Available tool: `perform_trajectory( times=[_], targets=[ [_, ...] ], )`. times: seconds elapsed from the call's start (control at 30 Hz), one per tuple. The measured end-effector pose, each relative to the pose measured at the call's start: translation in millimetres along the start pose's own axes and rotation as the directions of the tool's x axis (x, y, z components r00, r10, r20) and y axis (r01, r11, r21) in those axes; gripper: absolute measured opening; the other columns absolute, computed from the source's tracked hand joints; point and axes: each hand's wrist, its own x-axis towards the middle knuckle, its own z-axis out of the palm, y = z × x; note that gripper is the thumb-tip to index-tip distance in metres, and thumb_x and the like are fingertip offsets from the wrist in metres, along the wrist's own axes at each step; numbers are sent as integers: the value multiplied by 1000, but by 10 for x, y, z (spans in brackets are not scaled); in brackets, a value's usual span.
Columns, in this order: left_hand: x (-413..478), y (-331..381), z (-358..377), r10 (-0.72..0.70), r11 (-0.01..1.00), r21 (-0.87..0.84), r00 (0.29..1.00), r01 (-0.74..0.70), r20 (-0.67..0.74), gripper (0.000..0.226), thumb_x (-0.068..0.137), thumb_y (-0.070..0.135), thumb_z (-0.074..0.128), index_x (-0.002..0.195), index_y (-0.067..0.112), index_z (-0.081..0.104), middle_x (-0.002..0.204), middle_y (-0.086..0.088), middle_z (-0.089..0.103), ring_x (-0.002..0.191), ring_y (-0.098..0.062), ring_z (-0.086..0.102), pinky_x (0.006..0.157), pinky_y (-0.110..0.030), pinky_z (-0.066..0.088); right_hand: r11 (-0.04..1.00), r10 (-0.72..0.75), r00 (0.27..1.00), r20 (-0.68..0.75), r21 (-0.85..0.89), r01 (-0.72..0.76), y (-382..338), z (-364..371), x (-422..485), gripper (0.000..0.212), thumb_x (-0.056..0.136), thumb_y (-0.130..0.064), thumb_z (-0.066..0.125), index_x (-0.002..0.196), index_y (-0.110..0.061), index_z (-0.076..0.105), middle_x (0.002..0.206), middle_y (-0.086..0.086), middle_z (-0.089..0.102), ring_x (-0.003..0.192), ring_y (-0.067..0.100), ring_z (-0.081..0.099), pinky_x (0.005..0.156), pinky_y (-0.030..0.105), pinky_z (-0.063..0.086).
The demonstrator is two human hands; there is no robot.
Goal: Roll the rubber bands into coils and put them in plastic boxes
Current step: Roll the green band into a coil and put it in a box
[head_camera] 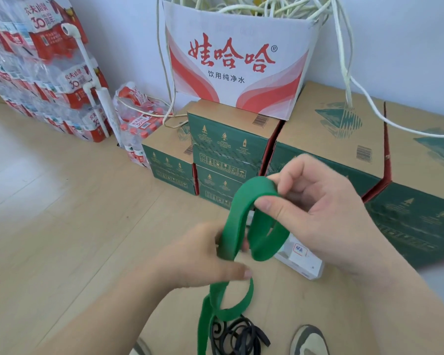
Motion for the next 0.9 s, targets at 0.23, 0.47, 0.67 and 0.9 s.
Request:
perform_trajectory(
  times=[0.23, 0.47, 0.67, 0.9],
  targets=[
    [-114, 99, -236, 18, 986, 164, 957, 31, -290, 23, 73, 32, 77, 88, 25, 61, 79, -4, 63, 77, -21, 63, 79, -49, 55, 909, 162, 980, -119, -368, -195, 119, -342, 108, 27, 89, -22, 76, 87, -24, 49, 93, 1, 74, 91, 30, 69, 82, 44, 57],
    [-384, 490, -161, 279, 960, 128, 840, -248, -465, 56, 70, 11, 91, 107, 37, 58, 93, 8, 71, 84, -16, 72, 78, -35, 58, 823, 383, 885, 266, -534, -195, 205, -255, 98, 47, 66, -37, 88, 86, -35, 46, 124, -21, 64, 122, 1, 58, 106, 41, 49],
    [-333, 552, -88, 396, 913, 89, 815, -397, -424, 52, 80, 7, 85, 120, 30, 62, 106, 19, 75, 101, -7, 72, 90, -18, 54, 956, 106, 967, 233, -290, -35, 15, -17, 48, 36, 70, -21, 87, 78, -25, 51, 107, -11, 75, 103, 16, 70, 95, 45, 54],
    [-306, 507, -116, 363, 923, 12, 856, -386, -368, 63, 73, 11, 90, 125, 32, 60, 103, 14, 78, 98, -13, 74, 93, -28, 54, 963, 88, 963, 254, -269, -17, -36, -87, 24, 27, 73, -10, 88, 75, -26, 66, 109, -21, 76, 107, 2, 70, 97, 30, 54]
  ],
)
